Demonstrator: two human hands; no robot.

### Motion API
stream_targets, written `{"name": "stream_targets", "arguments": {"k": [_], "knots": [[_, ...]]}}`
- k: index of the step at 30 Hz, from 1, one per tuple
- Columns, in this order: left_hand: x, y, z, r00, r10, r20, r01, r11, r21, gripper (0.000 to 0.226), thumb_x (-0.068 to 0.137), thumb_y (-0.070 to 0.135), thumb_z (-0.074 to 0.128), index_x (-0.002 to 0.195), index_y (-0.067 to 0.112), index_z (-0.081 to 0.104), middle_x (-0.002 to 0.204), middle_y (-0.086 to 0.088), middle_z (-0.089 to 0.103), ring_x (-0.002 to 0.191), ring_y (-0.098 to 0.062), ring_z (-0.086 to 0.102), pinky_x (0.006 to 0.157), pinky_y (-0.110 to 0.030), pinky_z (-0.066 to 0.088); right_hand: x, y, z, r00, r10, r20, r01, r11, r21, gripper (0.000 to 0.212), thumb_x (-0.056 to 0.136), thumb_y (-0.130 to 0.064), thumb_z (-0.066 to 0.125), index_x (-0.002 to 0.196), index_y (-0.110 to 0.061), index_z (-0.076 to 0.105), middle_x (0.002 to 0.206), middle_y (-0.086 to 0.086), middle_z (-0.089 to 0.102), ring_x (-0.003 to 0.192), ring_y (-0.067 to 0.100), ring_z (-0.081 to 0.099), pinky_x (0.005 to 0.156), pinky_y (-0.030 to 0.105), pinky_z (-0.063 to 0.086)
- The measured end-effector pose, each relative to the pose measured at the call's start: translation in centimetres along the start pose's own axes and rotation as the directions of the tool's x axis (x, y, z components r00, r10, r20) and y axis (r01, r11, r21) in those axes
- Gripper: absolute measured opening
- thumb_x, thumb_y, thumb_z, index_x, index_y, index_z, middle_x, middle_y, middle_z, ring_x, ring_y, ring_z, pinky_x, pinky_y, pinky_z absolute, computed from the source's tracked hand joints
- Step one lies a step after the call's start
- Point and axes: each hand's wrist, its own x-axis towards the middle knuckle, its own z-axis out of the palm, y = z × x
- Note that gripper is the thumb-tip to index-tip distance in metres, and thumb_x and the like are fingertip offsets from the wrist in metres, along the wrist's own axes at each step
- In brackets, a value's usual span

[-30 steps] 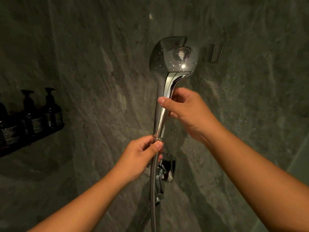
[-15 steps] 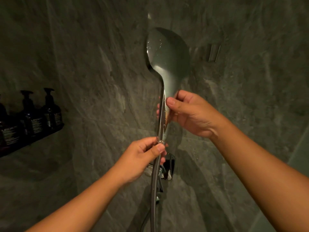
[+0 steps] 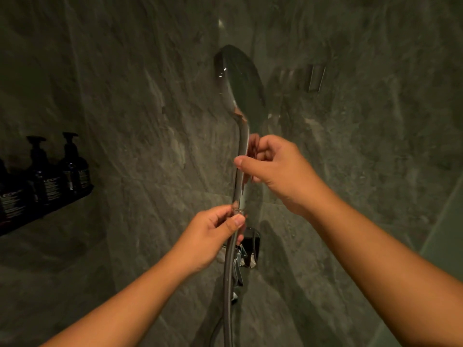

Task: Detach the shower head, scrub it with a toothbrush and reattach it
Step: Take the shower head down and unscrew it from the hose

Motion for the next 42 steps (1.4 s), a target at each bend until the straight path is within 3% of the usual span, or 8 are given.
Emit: {"name": "stream_targets", "arguments": {"k": [4, 10, 16, 23, 27, 30, 36, 42], "knots": [[-0.1, -0.5, 0.0, 1.000, -0.009, -0.007, 0.009, 1.000, -0.021, 0.024, 0.092, 0.016, 0.057, 0.092, -0.008, 0.061, 0.071, -0.002, 0.062, 0.064, -0.010, 0.063, 0.065, -0.024, 0.052, -0.5, -0.3, -0.9, 0.977, 0.090, 0.191, -0.131, 0.969, 0.211, 0.021, 0.084, -0.004, 0.068, 0.104, 0.000, 0.061, 0.080, 0.005, 0.062, 0.074, 0.012, 0.060, 0.064, 0.020, 0.051], [0.1, -0.7, 0.2, 0.999, 0.032, -0.031, -0.032, 0.999, 0.021, 0.027, 0.089, 0.024, 0.058, 0.088, -0.003, 0.062, 0.070, -0.004, 0.061, 0.064, -0.012, 0.061, 0.067, -0.028, 0.050, -0.1, -0.5, 0.6, 0.994, 0.016, -0.106, -0.033, 0.987, -0.159, 0.033, 0.072, -0.027, 0.083, 0.086, -0.009, 0.059, 0.055, -0.010, 0.058, 0.057, 0.011, 0.056, 0.065, 0.048, 0.056], [0.1, -1.2, -0.4, 0.999, 0.024, -0.032, -0.023, 0.998, 0.056, 0.020, 0.089, 0.027, 0.058, 0.086, 0.009, 0.066, 0.070, -0.001, 0.064, 0.068, -0.016, 0.061, 0.070, -0.034, 0.050, -0.4, -0.1, 0.3, 0.994, 0.074, 0.075, -0.082, 0.992, 0.100, 0.007, 0.084, -0.013, 0.071, 0.089, -0.010, 0.067, 0.079, 0.006, 0.064, 0.074, 0.016, 0.058, 0.069, 0.031, 0.048], [0.3, -1.0, -0.3, 0.999, 0.030, -0.041, -0.029, 0.999, 0.035, 0.021, 0.089, 0.026, 0.058, 0.086, 0.006, 0.065, 0.070, 0.000, 0.064, 0.067, -0.015, 0.062, 0.069, -0.031, 0.051, -0.1, -0.4, 0.7, 0.997, -0.022, -0.068, 0.018, 0.998, -0.068, 0.034, 0.074, -0.033, 0.077, 0.091, -0.005, 0.065, 0.086, 0.023, 0.070, 0.074, 0.027, 0.060, 0.075, 0.057, 0.055], [0.2, -1.0, -0.3, 0.999, 0.027, -0.027, -0.027, 1.000, 0.005, 0.019, 0.089, 0.023, 0.058, 0.083, 0.007, 0.065, 0.071, -0.004, 0.064, 0.067, -0.016, 0.062, 0.068, -0.029, 0.052, -0.4, 0.1, 0.6, 0.999, 0.020, 0.035, -0.025, 0.990, 0.141, 0.010, 0.084, -0.015, 0.071, 0.093, -0.010, 0.069, 0.081, 0.006, 0.067, 0.077, 0.018, 0.059, 0.075, 0.040, 0.051], [0.1, -1.0, -0.4, 1.000, 0.022, -0.009, -0.021, 1.000, 0.009, 0.022, 0.090, 0.025, 0.057, 0.084, 0.004, 0.064, 0.071, -0.005, 0.064, 0.067, -0.015, 0.062, 0.069, -0.028, 0.051, -0.7, 0.2, 0.2, 0.986, 0.070, 0.154, -0.122, 0.926, 0.358, 0.015, 0.089, -0.004, 0.063, 0.103, -0.007, 0.066, 0.089, 0.007, 0.068, 0.087, 0.021, 0.062, 0.081, 0.032, 0.054], [0.0, -0.7, -0.3, 1.000, -0.012, 0.016, 0.013, 0.998, -0.064, 0.026, 0.088, 0.025, 0.058, 0.089, -0.001, 0.063, 0.074, -0.002, 0.064, 0.067, -0.014, 0.064, 0.068, -0.027, 0.053, -0.2, 0.0, -0.1, 0.983, 0.074, 0.168, -0.138, 0.901, 0.412, 0.022, 0.084, -0.009, 0.065, 0.104, -0.005, 0.060, 0.090, 0.009, 0.062, 0.088, 0.029, 0.059, 0.086, 0.045, 0.054], [-0.2, -0.2, 0.1, 0.999, -0.019, 0.038, 0.023, 0.993, -0.112, 0.022, 0.091, 0.020, 0.059, 0.092, -0.002, 0.063, 0.074, 0.000, 0.066, 0.067, -0.017, 0.064, 0.067, -0.028, 0.055, -0.4, 0.2, -0.5, 0.946, 0.082, 0.315, -0.252, 0.797, 0.549, 0.017, 0.084, -0.012, 0.062, 0.097, -0.002, 0.060, 0.087, 0.015, 0.068, 0.077, 0.026, 0.069, 0.077, 0.038, 0.060]]}}
